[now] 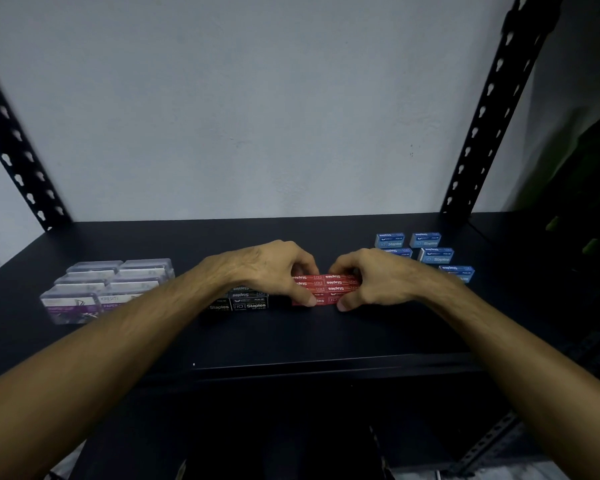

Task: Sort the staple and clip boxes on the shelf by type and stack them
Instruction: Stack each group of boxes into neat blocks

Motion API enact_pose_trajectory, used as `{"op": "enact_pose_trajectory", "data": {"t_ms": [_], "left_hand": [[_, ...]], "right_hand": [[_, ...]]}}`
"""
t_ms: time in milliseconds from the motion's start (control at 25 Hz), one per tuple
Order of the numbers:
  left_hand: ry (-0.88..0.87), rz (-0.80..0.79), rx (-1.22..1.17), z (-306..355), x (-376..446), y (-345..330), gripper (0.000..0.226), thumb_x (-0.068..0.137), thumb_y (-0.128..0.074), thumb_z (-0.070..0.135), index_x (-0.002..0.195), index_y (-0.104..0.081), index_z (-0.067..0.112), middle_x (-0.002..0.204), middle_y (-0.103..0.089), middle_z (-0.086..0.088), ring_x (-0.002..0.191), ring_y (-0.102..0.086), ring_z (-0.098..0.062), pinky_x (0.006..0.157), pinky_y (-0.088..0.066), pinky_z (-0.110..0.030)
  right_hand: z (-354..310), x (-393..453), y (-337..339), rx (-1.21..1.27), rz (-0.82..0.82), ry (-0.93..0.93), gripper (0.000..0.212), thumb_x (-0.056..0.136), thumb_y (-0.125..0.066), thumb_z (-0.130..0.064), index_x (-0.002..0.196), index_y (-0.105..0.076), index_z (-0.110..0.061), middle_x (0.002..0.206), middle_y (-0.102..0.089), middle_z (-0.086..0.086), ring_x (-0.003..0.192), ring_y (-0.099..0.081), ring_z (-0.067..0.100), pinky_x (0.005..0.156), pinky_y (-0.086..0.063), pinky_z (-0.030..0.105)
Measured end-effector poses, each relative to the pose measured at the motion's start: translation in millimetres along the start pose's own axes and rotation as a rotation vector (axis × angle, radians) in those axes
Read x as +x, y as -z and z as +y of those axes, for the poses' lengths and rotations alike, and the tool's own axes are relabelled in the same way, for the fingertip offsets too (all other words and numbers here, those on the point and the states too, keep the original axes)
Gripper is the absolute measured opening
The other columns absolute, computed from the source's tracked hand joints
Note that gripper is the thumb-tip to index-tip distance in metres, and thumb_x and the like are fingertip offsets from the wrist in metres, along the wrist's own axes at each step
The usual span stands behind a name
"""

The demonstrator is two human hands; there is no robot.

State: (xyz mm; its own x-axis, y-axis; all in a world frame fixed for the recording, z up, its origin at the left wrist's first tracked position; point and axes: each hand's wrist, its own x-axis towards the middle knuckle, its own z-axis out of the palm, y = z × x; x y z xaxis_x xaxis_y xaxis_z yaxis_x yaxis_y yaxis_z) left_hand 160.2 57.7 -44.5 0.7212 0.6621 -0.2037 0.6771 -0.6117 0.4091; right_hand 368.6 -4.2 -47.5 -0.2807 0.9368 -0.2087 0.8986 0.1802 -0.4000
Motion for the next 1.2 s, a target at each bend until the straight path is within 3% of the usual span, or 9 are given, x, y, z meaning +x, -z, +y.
{"op": "enact_pose_trajectory", "data": {"t_ms": [160,440,680,800,920,1080,1200], "left_hand": [[-0.014,0.019,0.026,1.2,-0.7,-2.1,0.048,0.077,-0.078,0.047,0.119,-0.064,0.028,0.101,-0.066,0.014,0.085,-0.062,0.000,0.073,-0.049,-0.018],[-0.019,0.025,0.033,1.0,-1.3,-2.8,0.047,0.077,-0.077,0.046,0.119,-0.064,0.028,0.093,-0.064,0.017,0.080,-0.061,0.003,0.066,-0.043,-0.015],[0.004,0.101,0.013,4.4,-1.8,4.8,0.064,0.076,-0.064,0.068,0.129,-0.057,0.035,0.103,-0.061,0.015,0.091,-0.057,-0.001,0.074,-0.043,-0.021],[-0.036,0.280,-0.109,13.0,5.3,11.0,0.047,0.085,-0.061,0.059,0.120,-0.065,0.029,0.108,-0.066,0.012,0.099,-0.060,-0.002,0.083,-0.047,-0.022],[-0.076,0.428,-0.213,30.1,22.7,9.2,0.023,0.089,-0.066,0.041,0.105,-0.072,0.025,0.100,-0.070,0.011,0.095,-0.063,-0.002,0.086,-0.052,-0.025],[-0.111,0.401,-0.199,58.0,50.0,-2.7,0.012,0.090,-0.067,0.032,0.098,-0.072,0.025,0.092,-0.069,0.012,0.088,-0.063,-0.003,0.079,-0.052,-0.024],[-0.139,0.345,-0.137,76.4,69.6,-15.3,0.014,0.089,-0.068,0.033,0.098,-0.071,0.023,0.088,-0.067,0.009,0.083,-0.063,-0.006,0.072,-0.048,-0.022]], "right_hand": [[-3.0,0.2,-3.0,-0.025,0.019,0.010,0.050,0.082,-0.077,-0.035,0.127,-0.057,-0.026,0.113,-0.063,-0.008,0.095,-0.061,0.007,0.086,-0.051,0.027],[-3.5,-0.9,-4.1,-0.041,0.051,0.026,0.051,0.081,-0.078,-0.035,0.127,-0.058,-0.026,0.111,-0.064,-0.009,0.092,-0.061,0.005,0.083,-0.050,0.025],[2.6,-6.6,-1.8,0.010,0.126,0.018,0.066,0.079,-0.076,-0.048,0.137,-0.051,-0.027,0.121,-0.060,-0.009,0.102,-0.058,0.007,0.085,-0.047,0.025],[7.4,-13.3,8.1,0.035,0.233,0.016,0.059,0.085,-0.068,-0.051,0.136,-0.054,-0.025,0.123,-0.061,-0.007,0.099,-0.055,0.005,0.078,-0.042,0.020],[20.1,-24.5,21.0,0.051,0.357,-0.023,0.044,0.090,-0.064,-0.045,0.129,-0.060,-0.024,0.118,-0.063,-0.007,0.098,-0.058,0.006,0.082,-0.045,0.025],[53.0,-44.1,35.5,-0.014,0.478,-0.130,0.028,0.092,-0.063,-0.036,0.119,-0.065,-0.027,0.108,-0.066,-0.008,0.088,-0.059,0.005,0.079,-0.049,0.028],[80.8,-61.8,39.6,-0.139,0.488,-0.232,0.030,0.090,-0.064,-0.031,0.120,-0.064,-0.030,0.116,-0.064,-0.006,0.099,-0.061,0.013,0.086,-0.054,0.039]]}}
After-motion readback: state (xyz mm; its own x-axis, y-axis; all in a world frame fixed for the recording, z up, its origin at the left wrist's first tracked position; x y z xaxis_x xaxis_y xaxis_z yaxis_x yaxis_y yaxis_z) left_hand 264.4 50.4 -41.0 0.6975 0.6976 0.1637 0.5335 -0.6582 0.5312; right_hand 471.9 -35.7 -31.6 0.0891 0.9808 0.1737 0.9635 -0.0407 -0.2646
